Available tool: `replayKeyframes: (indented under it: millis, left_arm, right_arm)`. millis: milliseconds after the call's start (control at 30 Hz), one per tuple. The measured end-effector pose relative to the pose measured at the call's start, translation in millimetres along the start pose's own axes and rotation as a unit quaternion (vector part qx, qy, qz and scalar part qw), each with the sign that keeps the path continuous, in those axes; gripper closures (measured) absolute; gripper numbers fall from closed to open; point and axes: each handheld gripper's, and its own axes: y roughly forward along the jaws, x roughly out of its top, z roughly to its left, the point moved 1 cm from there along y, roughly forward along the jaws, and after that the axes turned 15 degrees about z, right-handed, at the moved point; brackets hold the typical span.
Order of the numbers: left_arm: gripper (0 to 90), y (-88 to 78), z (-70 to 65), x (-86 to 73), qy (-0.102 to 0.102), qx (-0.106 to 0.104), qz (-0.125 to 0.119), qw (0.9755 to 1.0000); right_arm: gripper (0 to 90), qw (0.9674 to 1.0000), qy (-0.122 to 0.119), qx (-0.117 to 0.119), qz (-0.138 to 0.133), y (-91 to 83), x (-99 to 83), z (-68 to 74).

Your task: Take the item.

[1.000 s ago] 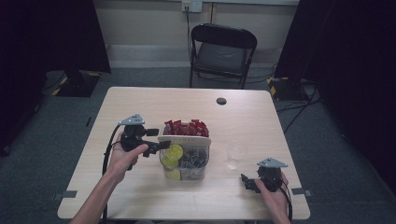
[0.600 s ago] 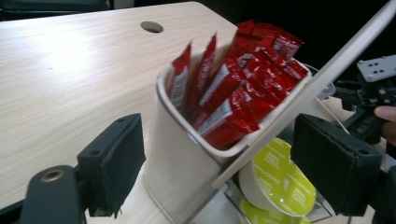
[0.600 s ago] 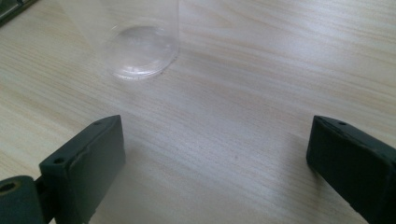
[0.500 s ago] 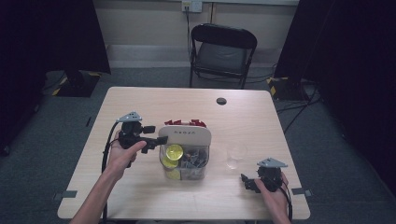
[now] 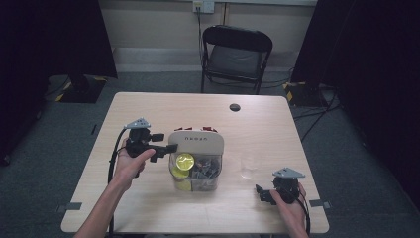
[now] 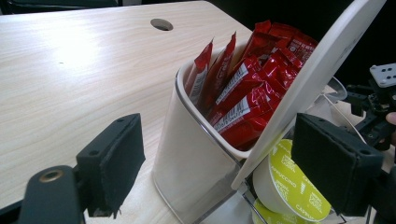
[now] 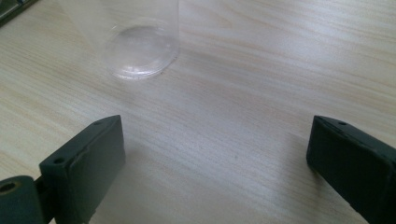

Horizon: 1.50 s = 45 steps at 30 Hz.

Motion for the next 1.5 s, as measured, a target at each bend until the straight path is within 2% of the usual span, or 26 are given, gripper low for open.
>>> replayKeyframes:
  millis: [200,300,400,867,1100,1233,1333,1500]
  left_arm:
    - [16.1,0.1,1.1,0.0,-0.003,-0.003,0.002,1.0000]
    - [16.7,-0.6,0.5,-0.1,-0.002,0.001,0.002,1.0000]
    - [16.4,-0.4,0.9,0.0,-0.002,0.000,0.002,1.0000]
    - [15.8,-2.1,0.7,-0.3,-0.003,0.008,0.002,1.0000]
    - [16.1,-2.3,-0.2,-0.5,-0.003,0.011,0.004,0.9999]
    - [16.1,-2.3,-0.1,-0.5,-0.005,0.011,0.005,0.9999]
    - [15.9,-2.2,0.2,-0.4,-0.005,0.011,0.005,0.9999]
    - [15.9,-2.2,-0.2,-0.4,-0.006,0.012,0.005,0.9999]
  right_arm:
    - [5.3,1.0000,-0.001,0.006,-0.002,-1.1,-1.2,-0.6]
    - [13.8,0.9999,-0.001,0.011,-0.008,-3.2,-1.1,-1.1]
    - [14.1,0.9998,-0.001,0.021,-0.005,-4.7,-1.0,-1.1]
    - [17.5,0.9983,-0.005,0.051,-0.027,-23.5,-0.5,6.7]
    - [22.6,0.9964,-0.002,0.073,-0.041,-34.1,0.3,8.3]
    - [25.5,0.9946,-0.008,0.092,-0.049,-41.2,1.8,12.0]
    - [26.3,0.9939,-0.013,0.096,-0.053,-44.1,3.0,14.3]
    - [29.0,0.9906,-0.029,0.119,-0.060,-55.2,8.2,23.9]
